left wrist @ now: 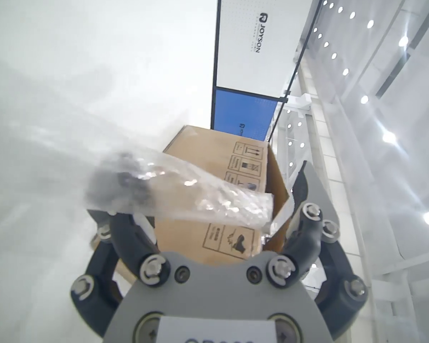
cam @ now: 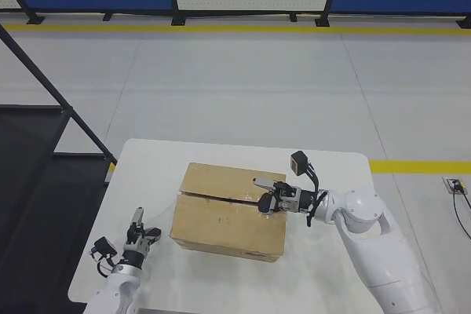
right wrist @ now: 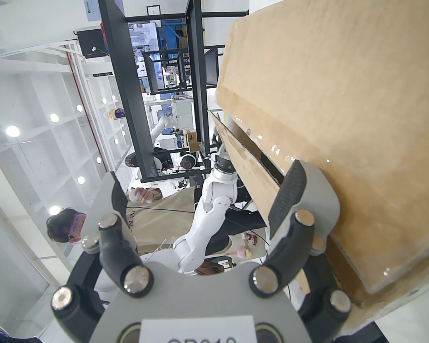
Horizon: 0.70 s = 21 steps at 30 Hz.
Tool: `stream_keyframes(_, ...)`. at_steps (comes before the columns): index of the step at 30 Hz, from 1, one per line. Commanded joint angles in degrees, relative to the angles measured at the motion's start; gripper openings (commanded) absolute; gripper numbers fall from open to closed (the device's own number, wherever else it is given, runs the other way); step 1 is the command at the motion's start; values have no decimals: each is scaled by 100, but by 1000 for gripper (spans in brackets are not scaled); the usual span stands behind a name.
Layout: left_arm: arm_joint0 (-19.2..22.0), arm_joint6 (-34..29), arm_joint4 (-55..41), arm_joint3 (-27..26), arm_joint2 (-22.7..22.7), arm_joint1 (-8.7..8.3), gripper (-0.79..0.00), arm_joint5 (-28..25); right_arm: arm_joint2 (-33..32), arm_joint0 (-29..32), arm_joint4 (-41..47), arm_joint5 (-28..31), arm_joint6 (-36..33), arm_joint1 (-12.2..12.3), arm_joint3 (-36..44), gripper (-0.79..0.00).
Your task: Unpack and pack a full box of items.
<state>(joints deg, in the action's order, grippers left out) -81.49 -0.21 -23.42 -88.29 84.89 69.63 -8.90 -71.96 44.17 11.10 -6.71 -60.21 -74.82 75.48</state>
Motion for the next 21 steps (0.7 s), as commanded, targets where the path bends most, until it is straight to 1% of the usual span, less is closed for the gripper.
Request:
stream_keyframes(1, 16, 17, 9, -143, 73, -1, 0, 58, 0, 0, 0, 0, 0, 0, 0, 0)
stream_keyframes(6, 178, -2, 196, -333, 241, -18, 0, 342, 0, 0, 0, 0, 0, 0, 0, 0)
stream_keyframes(12, 456, -110, 289, -236, 291, -19, 0, 749, 0, 0, 0, 0, 0, 0, 0, 0)
stream_keyframes(17, 448, 14, 539, -76, 260, -13, 0, 1087, 0, 0, 0, 0, 0, 0, 0, 0)
stream_keyframes(21, 423, 141, 583, 6, 322, -6, 0, 1290, 0, 0, 0, 0, 0, 0, 0, 0)
